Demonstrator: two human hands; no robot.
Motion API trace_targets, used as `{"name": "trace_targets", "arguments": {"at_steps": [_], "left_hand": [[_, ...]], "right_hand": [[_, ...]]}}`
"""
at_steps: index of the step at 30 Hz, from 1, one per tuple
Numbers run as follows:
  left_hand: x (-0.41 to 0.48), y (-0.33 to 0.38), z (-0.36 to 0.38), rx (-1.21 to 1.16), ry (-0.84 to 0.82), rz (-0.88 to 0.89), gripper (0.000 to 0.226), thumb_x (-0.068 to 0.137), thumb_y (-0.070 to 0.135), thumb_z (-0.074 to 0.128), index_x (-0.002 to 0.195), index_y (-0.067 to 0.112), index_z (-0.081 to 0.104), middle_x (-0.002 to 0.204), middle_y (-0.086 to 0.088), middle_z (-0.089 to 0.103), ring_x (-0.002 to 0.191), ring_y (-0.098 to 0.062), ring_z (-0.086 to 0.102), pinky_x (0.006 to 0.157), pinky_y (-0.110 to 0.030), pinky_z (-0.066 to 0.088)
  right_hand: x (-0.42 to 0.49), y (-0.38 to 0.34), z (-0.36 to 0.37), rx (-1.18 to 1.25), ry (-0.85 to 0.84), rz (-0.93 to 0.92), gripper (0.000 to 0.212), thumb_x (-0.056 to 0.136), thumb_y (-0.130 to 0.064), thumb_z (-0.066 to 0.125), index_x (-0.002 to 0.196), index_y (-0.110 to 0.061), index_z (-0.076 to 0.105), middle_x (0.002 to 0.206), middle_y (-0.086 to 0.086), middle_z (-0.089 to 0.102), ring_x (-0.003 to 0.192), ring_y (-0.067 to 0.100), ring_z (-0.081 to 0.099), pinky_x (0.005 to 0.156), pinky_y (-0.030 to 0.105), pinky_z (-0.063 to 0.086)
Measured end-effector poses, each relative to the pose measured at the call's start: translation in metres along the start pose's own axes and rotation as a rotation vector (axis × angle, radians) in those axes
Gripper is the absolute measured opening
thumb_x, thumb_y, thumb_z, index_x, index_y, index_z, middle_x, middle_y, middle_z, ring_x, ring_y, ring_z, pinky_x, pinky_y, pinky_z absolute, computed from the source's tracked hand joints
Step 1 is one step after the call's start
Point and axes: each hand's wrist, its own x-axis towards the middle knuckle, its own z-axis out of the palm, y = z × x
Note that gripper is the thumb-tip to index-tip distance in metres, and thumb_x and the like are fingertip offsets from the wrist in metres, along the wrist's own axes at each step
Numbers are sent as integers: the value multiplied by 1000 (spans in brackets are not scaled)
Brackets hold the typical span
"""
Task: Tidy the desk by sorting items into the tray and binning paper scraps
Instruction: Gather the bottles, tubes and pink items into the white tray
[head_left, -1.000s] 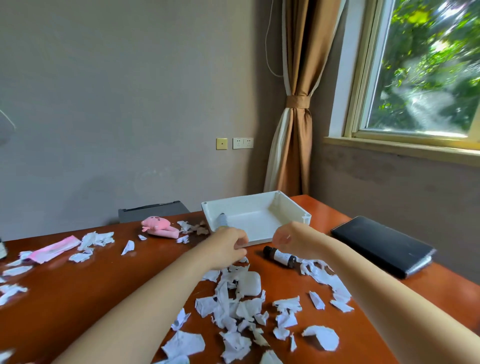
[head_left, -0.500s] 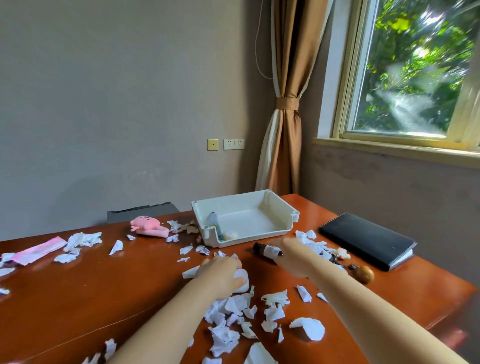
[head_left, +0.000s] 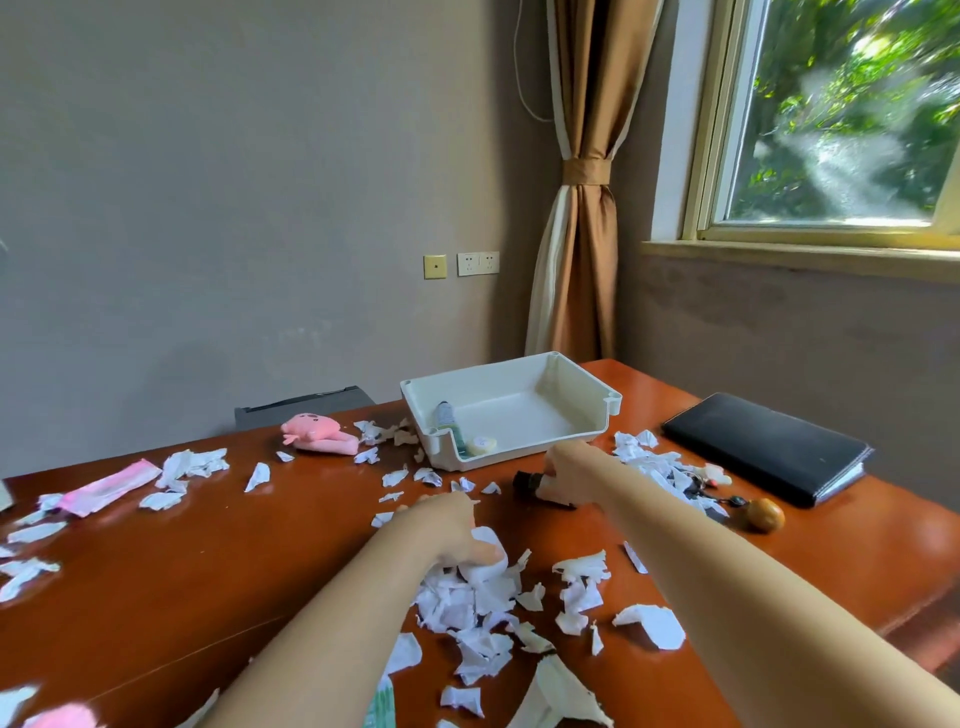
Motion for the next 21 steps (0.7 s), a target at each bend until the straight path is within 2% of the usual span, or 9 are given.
{"name": "trace_targets", "arguments": {"at_steps": [3, 7, 9, 12, 14, 16, 18, 21], "left_hand": [[-2, -2, 4, 14, 19, 29, 54, 90, 46, 53, 134, 15, 43, 137, -9, 44, 124, -27, 42, 103, -38, 37], [-4, -8, 12, 29, 227, 92, 45, 84, 46, 61, 120, 25, 43, 131, -1, 45, 124, -23, 37, 102, -38, 31], [-7, -13, 18, -27, 325, 126, 43, 82, 44, 65, 116, 28, 44, 126, 3, 49, 119, -19, 40, 99, -35, 33], [-15, -16, 23, -136, 430, 151, 33, 84, 36, 66, 109, 31, 45, 119, 4, 55, 110, -18, 47, 89, -31, 42], [-18, -18, 22, -194, 496, 147, 24, 86, 30, 65, 104, 31, 48, 114, 3, 59, 103, -17, 52, 81, -30, 50], [-17, -20, 19, -259, 512, 150, 19, 87, 27, 64, 101, 29, 51, 106, 2, 61, 94, -17, 57, 76, -32, 56], [-17, -20, 13, -336, 506, 159, 17, 88, 26, 63, 101, 27, 53, 101, 2, 62, 91, -16, 58, 75, -34, 56], [-16, -19, 3, -389, 504, 160, 22, 88, 28, 63, 109, 25, 56, 102, 5, 60, 99, -14, 55, 83, -33, 52]], "right_hand": [[0, -10, 5, -19, -11, 10, 39, 88, -36, 59, 118, -12, 56, 88, 3, 56, 76, 20, 56, 63, 23, 46], [-7, -13, 5, -43, -33, 6, 34, 84, -29, 63, 112, -10, 58, 87, 5, 59, 78, 24, 59, 60, 25, 46], [-15, -12, 2, -39, -49, -1, 33, 84, -25, 62, 112, -8, 55, 91, 8, 59, 80, 24, 58, 57, 24, 45], [-28, -9, -4, -19, -46, -43, 41, 86, -18, 59, 123, -11, 45, 113, 12, 58, 92, 26, 57, 73, 30, 53], [-35, -5, -9, 32, -46, -76, 50, 87, -13, 57, 132, -16, 36, 120, 13, 54, 95, 25, 57, 69, 28, 53], [-38, -4, -15, 89, -38, -112, 58, 88, -10, 56, 138, -22, 31, 121, 13, 53, 92, 22, 55, 62, 23, 50], [-40, -3, -21, 131, 0, -128, 56, 88, -13, 59, 137, -24, 35, 122, 13, 55, 93, 22, 56, 69, 26, 55], [-45, -4, -30, 159, 87, -167, 46, 88, -22, 61, 131, -22, 44, 119, 11, 59, 92, 20, 58, 74, 27, 55]]}}
